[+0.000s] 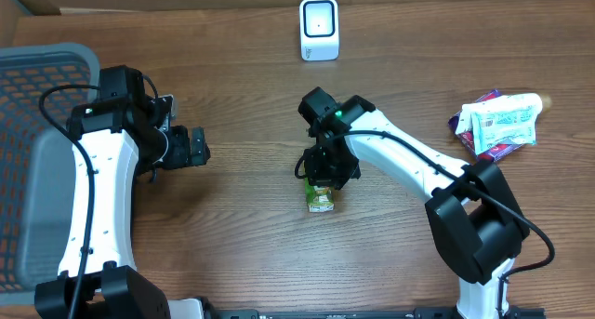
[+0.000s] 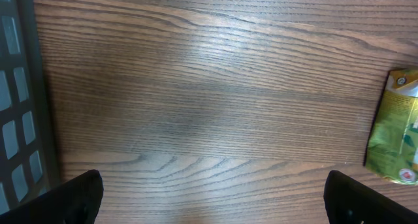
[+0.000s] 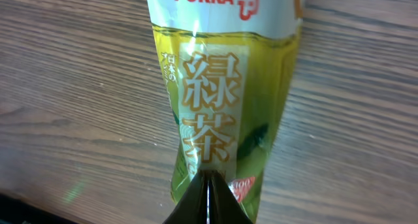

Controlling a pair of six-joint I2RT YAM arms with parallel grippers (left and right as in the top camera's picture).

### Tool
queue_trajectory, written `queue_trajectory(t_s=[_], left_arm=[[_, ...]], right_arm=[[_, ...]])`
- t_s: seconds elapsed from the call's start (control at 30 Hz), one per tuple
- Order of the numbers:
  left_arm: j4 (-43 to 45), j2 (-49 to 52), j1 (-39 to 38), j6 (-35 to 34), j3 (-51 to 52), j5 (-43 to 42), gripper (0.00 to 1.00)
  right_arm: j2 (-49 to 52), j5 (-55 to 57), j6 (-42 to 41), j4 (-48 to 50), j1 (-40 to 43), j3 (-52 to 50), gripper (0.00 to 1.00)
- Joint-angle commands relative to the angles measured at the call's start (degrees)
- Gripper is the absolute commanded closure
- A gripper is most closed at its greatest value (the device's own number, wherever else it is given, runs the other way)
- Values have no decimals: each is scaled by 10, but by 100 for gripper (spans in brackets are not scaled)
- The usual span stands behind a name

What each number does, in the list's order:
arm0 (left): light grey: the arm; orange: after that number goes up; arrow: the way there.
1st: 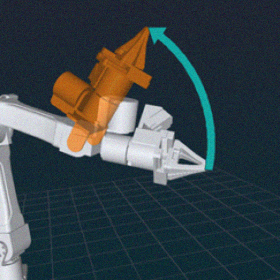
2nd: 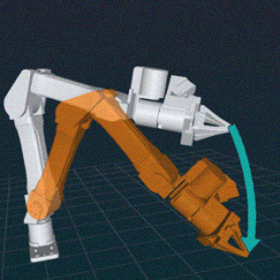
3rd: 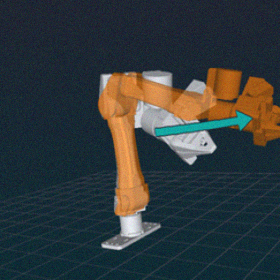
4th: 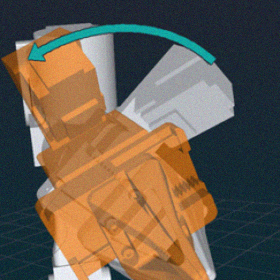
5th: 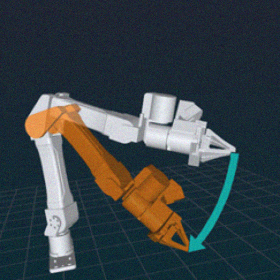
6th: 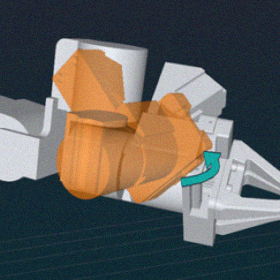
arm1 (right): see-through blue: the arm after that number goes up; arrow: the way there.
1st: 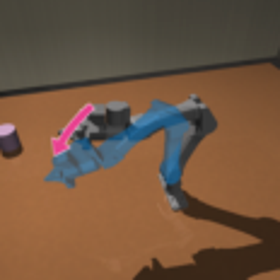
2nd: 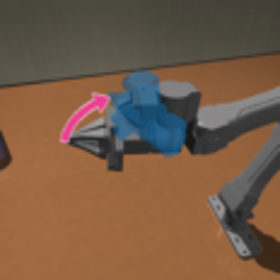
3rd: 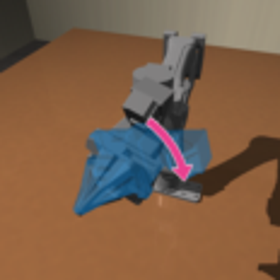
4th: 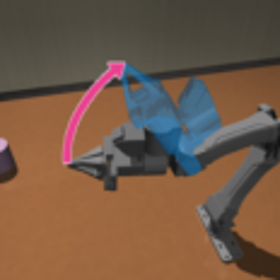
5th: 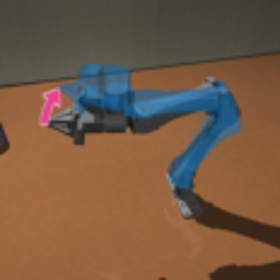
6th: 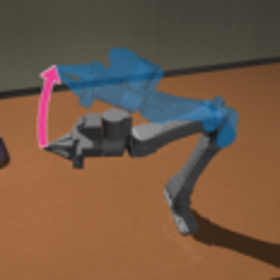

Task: Scan the item barcode

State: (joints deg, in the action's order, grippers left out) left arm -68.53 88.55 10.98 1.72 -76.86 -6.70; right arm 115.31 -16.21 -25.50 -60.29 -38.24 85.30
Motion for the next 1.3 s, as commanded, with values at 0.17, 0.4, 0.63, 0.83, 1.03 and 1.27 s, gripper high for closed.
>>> queue_trajectory(t_s=[0.17,0.4,0.63,0.83,1.03,1.27], left_arm=[[0,3,2,9,-4,-3,0],[0,3,2,9,-4,-3,0],[0,3,2,9,-4,-3,0],[0,3,2,9,-4,-3,0],[0,3,2,9,-4,-3,1],[0,3,2,9,-4,-3,1]], right_arm=[[7,-41,0,30,-1,-62,93],[6,-44,35,7,1,-23,70],[-47,3,20,-60,13,58,60],[-59,11,20,-113,55,45,48],[-59,-103,89,-52,84,-46,46],[-59,-283,154,28,103,-146,50]])
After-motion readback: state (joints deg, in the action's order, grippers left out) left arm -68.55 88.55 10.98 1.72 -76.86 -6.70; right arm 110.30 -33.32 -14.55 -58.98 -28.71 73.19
